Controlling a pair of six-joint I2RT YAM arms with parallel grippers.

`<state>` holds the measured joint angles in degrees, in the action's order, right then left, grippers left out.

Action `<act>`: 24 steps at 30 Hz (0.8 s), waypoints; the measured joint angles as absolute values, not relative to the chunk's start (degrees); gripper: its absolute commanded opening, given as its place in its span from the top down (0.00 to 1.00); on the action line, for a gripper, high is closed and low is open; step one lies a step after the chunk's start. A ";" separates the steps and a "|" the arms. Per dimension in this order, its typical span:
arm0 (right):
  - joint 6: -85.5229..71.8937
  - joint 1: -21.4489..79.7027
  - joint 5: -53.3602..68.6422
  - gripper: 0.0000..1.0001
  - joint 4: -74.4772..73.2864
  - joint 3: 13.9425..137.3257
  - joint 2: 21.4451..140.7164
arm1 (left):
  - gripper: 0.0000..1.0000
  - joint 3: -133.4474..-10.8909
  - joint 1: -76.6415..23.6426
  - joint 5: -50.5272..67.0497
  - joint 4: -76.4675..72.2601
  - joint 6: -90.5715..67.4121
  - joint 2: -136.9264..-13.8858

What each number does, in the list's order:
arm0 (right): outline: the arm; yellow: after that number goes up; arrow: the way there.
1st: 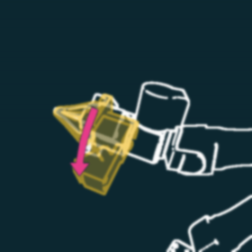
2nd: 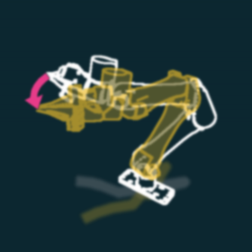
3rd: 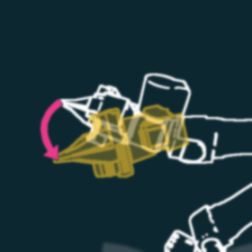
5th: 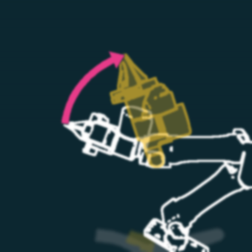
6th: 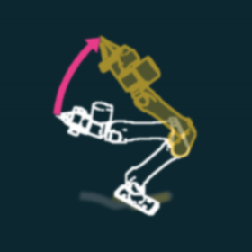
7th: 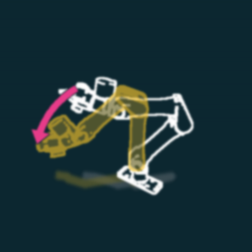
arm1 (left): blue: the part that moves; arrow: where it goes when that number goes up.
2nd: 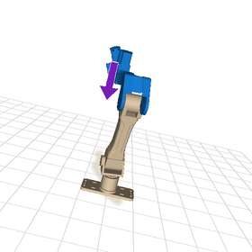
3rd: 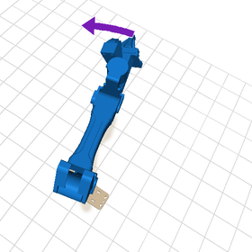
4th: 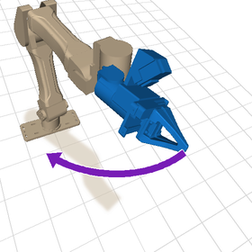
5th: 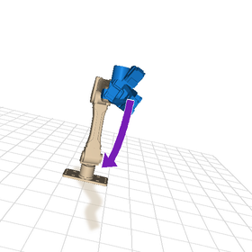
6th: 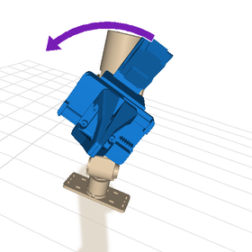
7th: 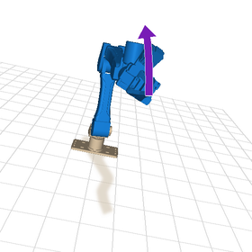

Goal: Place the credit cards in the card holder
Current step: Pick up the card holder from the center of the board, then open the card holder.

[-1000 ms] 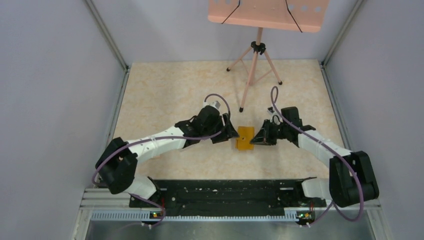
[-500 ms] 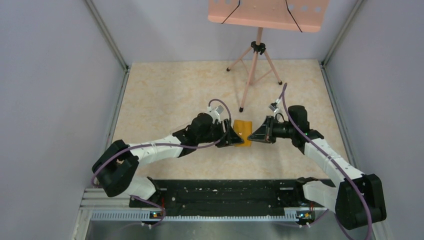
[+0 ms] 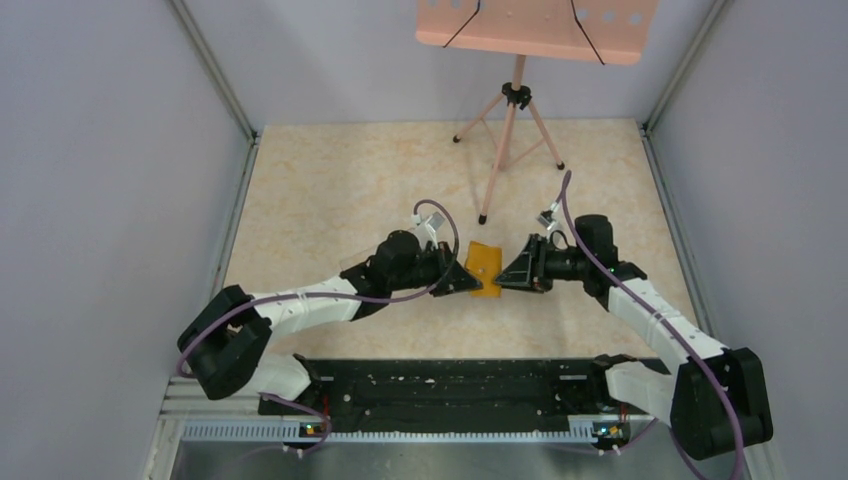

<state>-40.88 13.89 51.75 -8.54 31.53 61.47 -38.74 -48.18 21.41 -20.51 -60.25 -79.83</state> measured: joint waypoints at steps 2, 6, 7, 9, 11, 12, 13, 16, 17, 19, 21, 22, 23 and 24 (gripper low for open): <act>-39.68 13.93 50.61 0.30 -10.50 31.97 61.30 | 1.00 -38.70 -48.21 20.93 -19.81 -60.05 -79.11; -36.95 13.65 48.40 0.18 -13.32 33.21 60.10 | 1.00 -37.82 -48.18 20.38 -18.94 -59.53 -76.23; -36.58 13.47 48.27 0.17 -13.56 33.43 59.75 | 1.00 -37.56 -48.18 20.43 -18.76 -59.37 -75.44; -36.03 13.26 48.49 0.17 -13.32 33.54 59.40 | 1.00 -37.04 -48.21 20.80 -18.74 -58.94 -74.17; -36.01 13.21 49.34 0.17 -12.91 33.52 59.35 | 1.00 -36.73 -48.21 21.71 -18.90 -58.63 -73.34; -36.18 13.21 50.26 0.17 -12.19 33.41 59.35 | 1.00 -36.53 -48.23 22.44 -19.33 -58.54 -73.10; -36.53 13.17 51.16 0.17 -11.33 33.36 59.35 | 1.00 -36.40 -48.29 23.20 -19.73 -58.52 -73.10; -38.85 13.02 54.37 0.20 -5.80 32.53 59.35 | 1.00 -35.77 -48.66 25.04 -20.99 -58.54 -73.10; -39.88 12.99 55.46 0.22 -3.64 31.94 59.35 | 1.00 -35.46 -48.86 25.71 -21.56 -58.54 -73.10; -41.98 12.99 57.41 0.30 0.14 30.92 59.35 | 1.00 -34.85 -49.06 26.41 -22.92 -58.61 -73.08; -44.31 12.97 59.24 0.45 3.81 30.09 59.35 | 1.00 -34.00 -49.23 26.76 -24.25 -58.83 -72.97; -44.99 12.99 59.96 0.53 5.08 29.91 59.35 | 1.00 -33.69 -49.25 26.87 -24.56 -58.87 -72.88; -45.80 13.02 60.60 0.63 6.46 29.85 59.35 | 1.00 -33.43 -49.28 27.07 -24.99 -58.92 -72.88; -46.57 13.02 60.99 0.72 7.84 29.63 59.35 | 1.00 -33.21 -49.28 27.24 -25.54 -59.05 -72.88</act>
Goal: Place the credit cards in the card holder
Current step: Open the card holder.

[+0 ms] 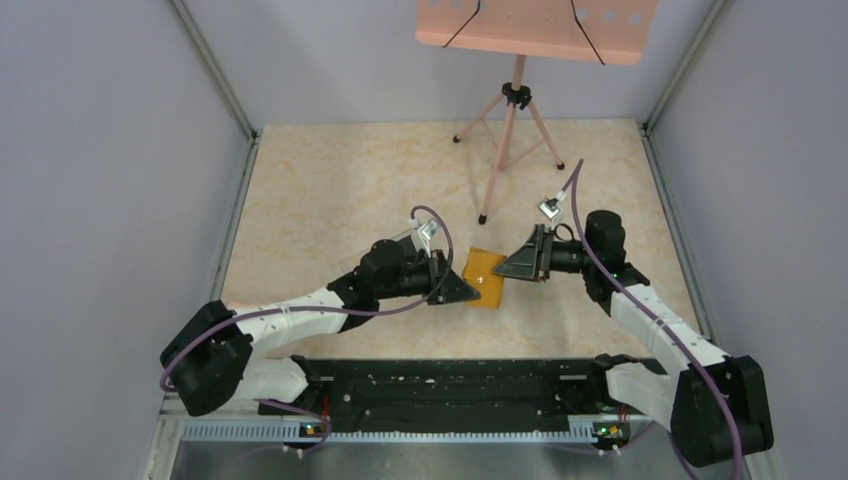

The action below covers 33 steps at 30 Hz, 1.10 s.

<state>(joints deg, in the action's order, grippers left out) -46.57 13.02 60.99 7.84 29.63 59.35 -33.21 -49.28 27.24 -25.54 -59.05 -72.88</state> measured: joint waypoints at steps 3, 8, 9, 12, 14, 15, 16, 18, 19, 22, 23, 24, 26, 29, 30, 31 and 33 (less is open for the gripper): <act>-47.77 12.64 61.23 1.00 9.65 29.50 59.35 | 1.00 -33.19 -49.12 27.49 -27.00 -59.27 -72.86; -48.16 12.60 61.41 1.00 10.96 29.26 59.31 | 0.77 -33.19 -49.12 27.42 -27.33 -59.68 -72.84; -47.88 12.62 61.28 1.00 10.68 29.26 59.29 | 0.71 -33.19 -49.12 27.35 -27.14 -59.68 -72.84; -44.95 12.73 60.07 1.00 6.28 29.74 59.22 | 0.55 -33.32 -49.36 25.56 -24.36 -58.76 -72.71; -41.91 13.02 58.06 1.00 0.56 31.11 59.22 | 0.49 -34.24 -50.06 22.00 -18.59 -57.34 -71.90; -40.40 13.17 56.82 1.00 -2.04 32.01 59.27 | 0.47 -35.31 -50.57 19.35 -14.70 -56.25 -71.29; -38.72 13.50 54.83 1.00 -5.21 33.26 59.27 | 0.46 -36.95 -51.18 16.32 -10.37 -54.98 -70.67; -36.21 14.39 51.31 1.00 -9.69 35.46 59.27 | 0.44 -41.34 -52.73 10.76 -2.44 -52.45 -70.00; -35.27 15.00 49.65 1.00 -11.44 36.45 59.27 | 0.44 -43.97 -53.58 8.19 0.82 -51.13 -70.00; -33.54 16.73 45.65 1.00 -14.76 38.02 59.40 | 0.43 -51.83 -55.96 1.56 8.69 -47.42 -70.46; -33.06 17.37 44.25 1.00 -15.84 38.13 59.57 | 0.43 -54.37 -56.73 -0.36 10.66 -46.24 -71.13; -32.88 17.82 43.40 1.00 -16.80 38.22 59.83 | 0.43 -56.10 -57.32 -1.61 11.86 -45.45 -71.94; -32.58 18.68 41.82 1.00 -18.17 38.26 60.47 | 0.43 -59.22 -58.63 -3.95 14.28 -44.03 -74.30; -32.58 19.46 40.36 1.00 -19.53 38.26 60.66 | 0.42 -62.39 -60.73 -6.79 18.02 -42.70 -79.18; -32.60 19.62 40.12 1.00 -19.68 38.26 60.66 | 0.42 -63.22 -61.41 -7.66 19.31 -42.41 -80.88; -32.60 19.70 39.90 1.00 -19.77 38.26 60.66 | 0.42 -64.10 -62.11 -8.54 20.73 -42.09 -82.65; -32.69 19.77 39.68 1.00 -19.90 38.26 60.64 | 0.41 -66.50 -63.57 -10.37 24.25 -41.69 -86.41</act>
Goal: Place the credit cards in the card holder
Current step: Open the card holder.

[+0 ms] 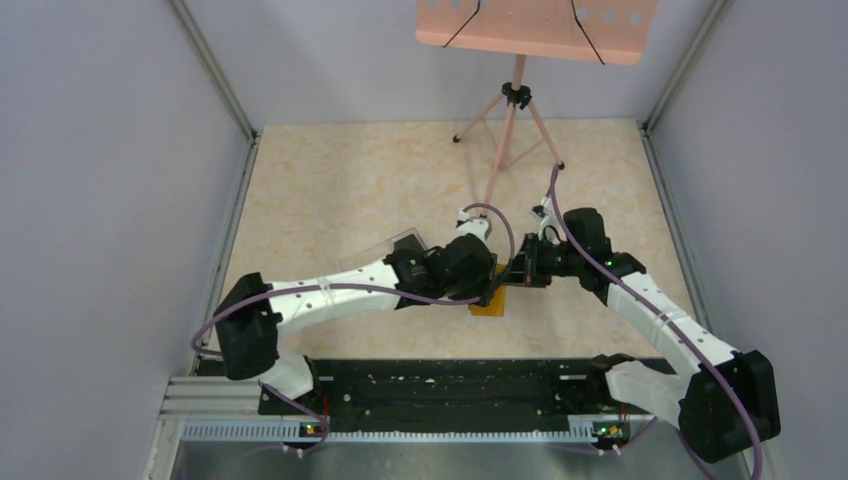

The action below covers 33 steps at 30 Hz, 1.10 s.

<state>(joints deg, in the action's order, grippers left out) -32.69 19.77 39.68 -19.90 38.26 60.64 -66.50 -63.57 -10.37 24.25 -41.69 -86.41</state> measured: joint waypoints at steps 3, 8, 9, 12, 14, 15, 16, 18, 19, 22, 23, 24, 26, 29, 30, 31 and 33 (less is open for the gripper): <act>-32.60 19.75 38.79 1.00 -20.45 38.24 60.60 | 0.41 -71.33 -65.34 -13.06 28.95 -41.01 -91.53; -32.56 19.75 37.28 1.00 -21.04 38.13 60.60 | 0.46 -77.56 -66.83 -17.10 35.22 -40.66 -96.09; -32.56 19.75 37.23 1.00 -20.86 37.91 60.60 | 0.50 -78.76 -67.00 -18.11 36.69 -40.99 -96.97; -32.62 19.75 37.36 1.00 -20.99 37.74 60.53 | 0.67 -79.96 -67.29 -20.67 39.22 -42.48 -98.43; -32.69 19.77 37.36 1.00 -20.69 37.50 60.51 | 0.71 -80.49 -67.40 -21.34 39.66 -43.94 -99.15; -32.80 19.77 37.36 1.00 -20.67 37.47 60.51 | 0.72 -80.58 -67.46 -21.61 39.70 -44.69 -99.26; -32.82 19.77 37.39 1.00 -20.58 37.47 60.49 | 0.73 -80.58 -67.48 -21.78 39.70 -45.34 -99.26; -33.01 19.77 37.50 1.00 -20.23 37.47 60.49 | 0.75 -80.44 -67.24 -21.74 39.46 -46.65 -99.26; -33.04 19.77 37.52 1.00 -20.10 37.47 60.49 | 0.75 -80.20 -67.02 -21.65 39.13 -47.13 -99.22; -33.30 19.73 38.24 1.00 -19.70 37.45 60.38 | 0.75 -77.56 -65.36 -21.39 38.35 -48.23 -98.37; -33.50 19.75 38.92 1.00 -19.77 37.43 60.31 | 0.75 -76.09 -64.23 -21.47 38.54 -48.47 -97.95; -33.65 19.79 39.75 1.00 -19.77 37.39 60.23 | 0.75 -74.78 -63.05 -21.47 38.72 -48.66 -97.69; -33.69 19.88 40.23 1.00 -19.35 37.12 60.18 | 0.74 -72.69 -60.80 -20.36 38.17 -49.58 -97.21; -33.76 20.03 40.45 1.00 -19.29 36.99 60.18 | 0.70 -70.32 -58.78 -18.83 37.15 -49.87 -95.22; -33.87 20.03 40.60 1.00 -19.31 36.99 60.18 | 0.67 -69.63 -58.46 -18.70 37.15 -49.80 -94.41; -33.89 20.03 40.82 1.00 -19.38 36.99 60.18 | 0.64 -68.62 -58.00 -18.65 37.08 -49.69 -93.30; -34.02 20.03 41.17 1.00 -19.40 36.97 60.18 | 0.59 -66.43 -57.04 -18.00 36.42 -49.45 -91.11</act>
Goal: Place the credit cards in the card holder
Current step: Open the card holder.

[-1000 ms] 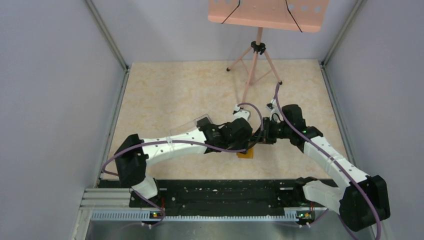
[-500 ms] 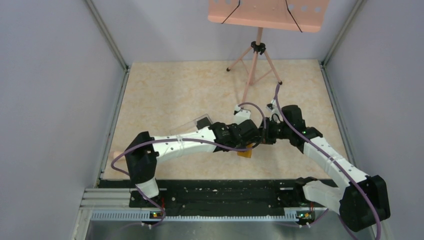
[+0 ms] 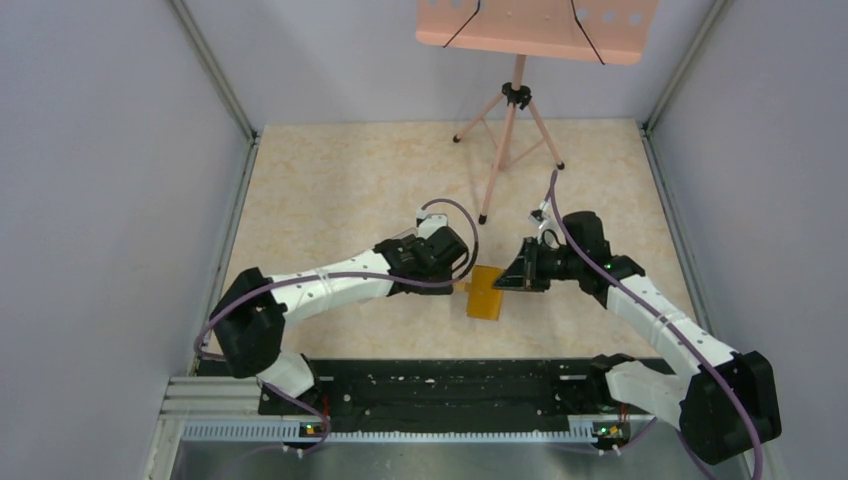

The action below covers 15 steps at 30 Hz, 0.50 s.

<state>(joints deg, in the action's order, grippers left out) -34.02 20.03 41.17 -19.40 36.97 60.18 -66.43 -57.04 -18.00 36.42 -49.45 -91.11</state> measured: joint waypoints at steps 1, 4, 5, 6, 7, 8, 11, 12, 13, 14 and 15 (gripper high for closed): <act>-34.04 20.03 41.34 1.00 -19.35 36.86 60.18 | 0.56 -65.04 -56.49 -17.26 35.86 -49.34 -89.82; -34.04 20.03 41.69 1.00 -19.59 36.73 60.18 | 0.46 -59.99 -54.61 -13.15 31.57 -49.12 -85.71; -34.04 20.03 41.74 1.00 -19.57 36.73 60.18 | 0.44 -57.54 -53.95 -11.05 28.88 -49.08 -83.92; -34.04 20.03 41.78 1.00 -19.59 36.73 60.18 | 0.43 -55.42 -53.47 -9.32 27.03 -48.95 -82.19; -34.04 20.03 41.85 1.00 -19.59 36.73 60.18 | 0.41 -53.45 -53.12 -7.88 25.17 -48.88 -80.58; -34.04 20.03 41.89 1.00 -19.59 36.73 60.18 | 0.41 -51.77 -52.88 -6.20 23.44 -48.80 -79.07; -34.04 20.03 42.13 1.00 -19.62 36.73 60.18 | 0.40 -48.88 -52.84 -1.63 18.46 -48.29 -76.20; -34.04 20.03 42.17 1.00 -19.59 36.73 60.18 | 0.40 -48.51 -52.84 -0.27 16.93 -48.10 -75.83; -34.04 20.03 42.22 1.00 -19.59 36.73 60.18 | 0.40 -48.45 -52.86 0.89 15.81 -47.92 -75.75; -34.04 20.03 42.30 1.00 -19.62 36.73 60.18 | 0.40 -48.42 -52.86 1.72 14.70 -47.81 -75.75; -34.04 20.03 42.39 1.00 -19.59 36.73 60.18 | 0.41 -48.42 -52.86 2.57 13.61 -47.72 -75.75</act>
<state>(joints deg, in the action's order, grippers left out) -34.04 20.03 42.39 -19.59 36.73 60.18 -48.42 -52.86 2.57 13.61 -47.72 -75.75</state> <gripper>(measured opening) 0.053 0.600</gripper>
